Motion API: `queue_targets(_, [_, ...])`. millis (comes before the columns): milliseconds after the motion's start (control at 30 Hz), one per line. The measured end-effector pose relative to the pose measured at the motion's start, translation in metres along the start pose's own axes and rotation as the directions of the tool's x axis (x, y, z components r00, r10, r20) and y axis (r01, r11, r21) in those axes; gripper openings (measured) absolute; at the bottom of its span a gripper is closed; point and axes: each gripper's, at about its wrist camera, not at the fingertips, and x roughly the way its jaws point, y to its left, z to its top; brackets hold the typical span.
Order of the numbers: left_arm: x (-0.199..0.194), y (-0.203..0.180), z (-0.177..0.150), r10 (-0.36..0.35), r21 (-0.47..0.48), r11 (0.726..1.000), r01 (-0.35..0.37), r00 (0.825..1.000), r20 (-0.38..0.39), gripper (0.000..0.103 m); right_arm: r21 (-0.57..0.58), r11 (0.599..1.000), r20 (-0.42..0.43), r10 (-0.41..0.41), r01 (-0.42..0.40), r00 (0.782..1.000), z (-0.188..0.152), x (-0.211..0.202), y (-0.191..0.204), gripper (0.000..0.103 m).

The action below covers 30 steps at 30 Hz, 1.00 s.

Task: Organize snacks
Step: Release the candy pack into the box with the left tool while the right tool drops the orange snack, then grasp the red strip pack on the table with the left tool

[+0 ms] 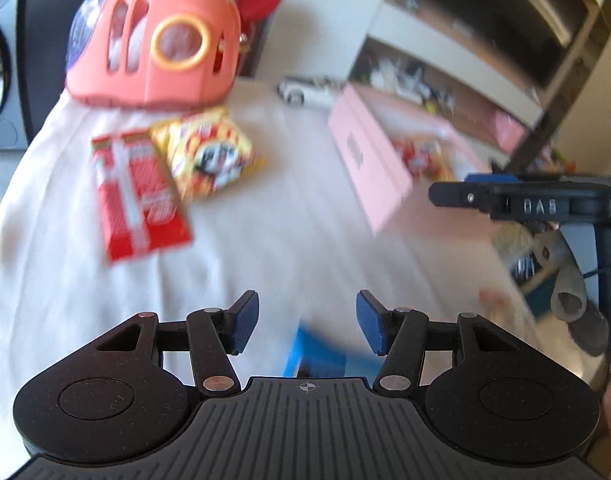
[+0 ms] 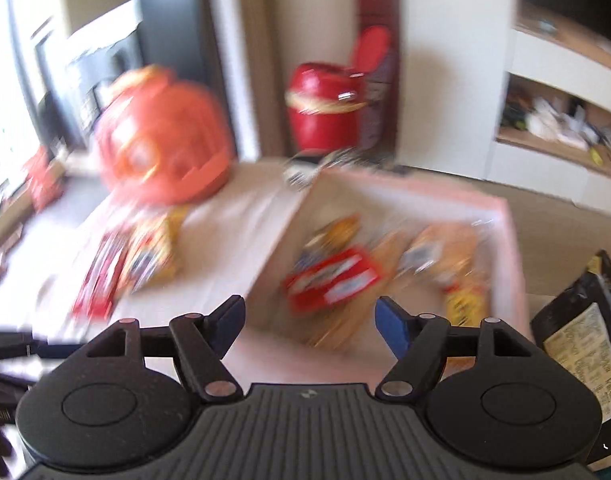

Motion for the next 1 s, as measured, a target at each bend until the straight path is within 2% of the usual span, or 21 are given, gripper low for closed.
queue_targets(133, [-0.014,0.009,-0.02,-0.027,-0.009,1.0,0.026,0.998,-0.052,0.059,-0.108,0.993,-0.05,0.033,-0.038,0.998,-0.034,-0.013,0.034,0.072])
queue_targets(233, [-0.013,0.013,-0.023,-0.032,-0.019,0.999,0.031,0.998,-0.051,0.059,-0.132,0.983,-0.123,0.111,-0.127,0.986,-0.057,-0.024,0.047,0.072])
queue_targets(333, [-0.018,0.014,-0.025,-0.031,-0.028,0.999,0.03,0.999,-0.031,0.059,-0.208,0.97,-0.144,0.099,-0.128,0.985,-0.074,-0.036,0.061,0.072])
queue_targets(400, [-0.021,0.02,-0.021,0.003,-0.077,0.997,-0.003,1.0,0.006,0.059,-0.24,0.966,-0.149,0.064,-0.099,0.987,-0.081,-0.04,0.065,0.072])
queue_targets(467, [-0.021,0.031,-0.011,0.08,-0.133,0.989,-0.071,0.995,0.065,0.059,-0.247,0.968,-0.13,0.006,-0.038,0.991,-0.085,-0.043,0.061,0.072])
queue_targets(567, [-0.016,0.056,0.013,0.186,-0.24,0.96,-0.145,0.97,0.159,0.059,-0.198,0.978,-0.104,-0.085,0.064,0.991,-0.088,-0.047,0.043,0.072])
queue_targets(633, [-0.007,0.072,0.034,0.254,-0.282,0.939,-0.196,0.949,0.187,0.059,-0.146,0.979,-0.086,-0.155,0.142,0.984,-0.09,-0.052,0.028,0.072])
queue_targets(733, [0.017,0.094,0.061,0.341,-0.316,0.908,-0.277,0.925,0.17,0.059,-0.104,0.97,-0.075,-0.229,0.221,0.971,-0.097,-0.062,0.01,0.072])
queue_targets(833, [0.043,0.107,0.073,0.382,-0.336,0.884,-0.325,0.917,0.119,0.059,-0.078,0.969,-0.106,-0.24,0.233,0.965,-0.109,-0.068,0.0,0.077])
queue_targets(867, [0.05,0.109,0.074,0.381,-0.338,0.882,-0.327,0.919,0.105,0.059,-0.07,0.971,-0.119,-0.237,0.23,0.964,-0.114,-0.069,-0.002,0.079])
queue_targets(933, [0.055,0.105,0.074,0.392,-0.315,0.886,-0.339,0.912,0.121,0.06,-0.058,0.973,-0.145,-0.229,0.223,0.963,-0.124,-0.067,-0.003,0.079])
queue_targets(1000, [0.057,0.096,0.074,0.394,-0.267,0.897,-0.353,0.912,0.117,0.06,-0.022,0.975,-0.131,-0.22,0.219,0.967,-0.131,-0.066,-0.003,0.084])
